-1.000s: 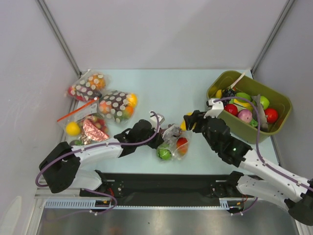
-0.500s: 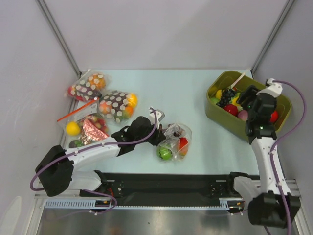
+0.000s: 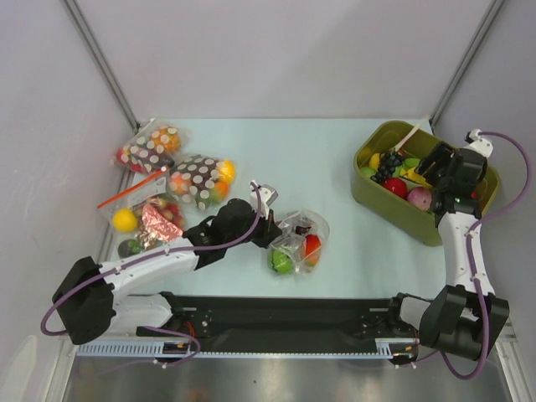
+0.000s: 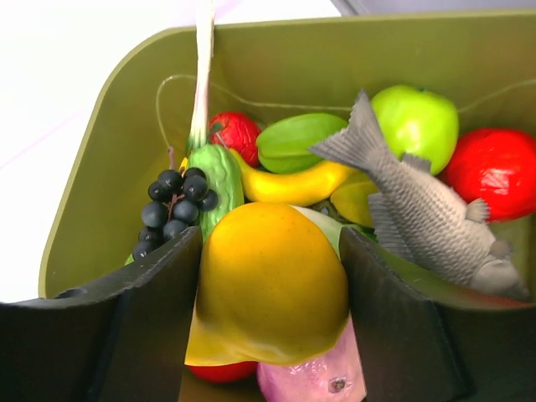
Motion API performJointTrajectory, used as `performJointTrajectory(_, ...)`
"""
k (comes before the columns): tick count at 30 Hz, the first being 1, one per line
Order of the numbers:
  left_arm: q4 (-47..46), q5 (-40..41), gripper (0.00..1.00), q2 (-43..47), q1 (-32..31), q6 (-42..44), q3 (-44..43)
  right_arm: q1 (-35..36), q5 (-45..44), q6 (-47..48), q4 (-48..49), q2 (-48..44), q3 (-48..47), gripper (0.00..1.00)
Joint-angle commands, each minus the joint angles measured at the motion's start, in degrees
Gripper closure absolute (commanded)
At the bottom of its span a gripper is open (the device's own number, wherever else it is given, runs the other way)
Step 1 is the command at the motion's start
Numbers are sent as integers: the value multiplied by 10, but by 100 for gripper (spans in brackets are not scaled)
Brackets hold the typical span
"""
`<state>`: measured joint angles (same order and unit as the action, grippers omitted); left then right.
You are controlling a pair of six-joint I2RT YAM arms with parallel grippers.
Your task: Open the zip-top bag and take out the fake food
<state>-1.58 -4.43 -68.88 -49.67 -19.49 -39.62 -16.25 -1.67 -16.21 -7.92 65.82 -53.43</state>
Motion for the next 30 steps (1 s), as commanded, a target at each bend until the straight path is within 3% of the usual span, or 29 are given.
performJointTrajectory(1, 6, 17, 100, 27, -4, 2, -13, -4, -13, 21, 8, -14, -33, 29)
performJointTrajectory(2, 9, 20, 99, 29, -4, 3, -13, -4, -20, 28, 7, -17, -36, 25)
performJointTrajectory(3, 11, 21, 100, 30, -3, 4, -14, -4, -36, 31, 5, -18, -40, 11)
performJointTrajectory(4, 11, 21, 100, 32, -4, 5, -15, -5, -41, 35, -7, -19, -45, 9)
performJointTrajectory(11, 30, 28, 100, 33, -4, 8, -21, -9, -31, 36, -24, -34, -62, 5)
performJointTrajectory(14, 25, 36, 100, 41, -4, 4, -15, -6, 10, 22, -27, -60, -55, 7)
performJointTrajectory(17, 22, 54, 100, 55, -4, 0, -12, 25, 105, 13, -42, -105, -44, 11)
performJointTrajectory(21, 25, 69, 100, 57, -2, 2, -17, 114, 254, 0, -62, -161, -23, 20)
performJointTrajectory(23, 27, 65, 100, 46, -1, 2, -24, 161, 272, -8, -90, -178, -12, 29)
performJointTrajectory(24, 27, 64, 100, 44, -1, 2, -25, 224, 295, -8, -98, -182, -5, 39)
performJointTrajectory(29, 21, 49, 100, 32, -1, 0, -27, 378, 316, -50, -101, -189, 46, 55)
performJointTrajectory(30, 19, 49, 100, 31, -1, -1, -26, 398, 309, -59, -99, -186, 53, 61)
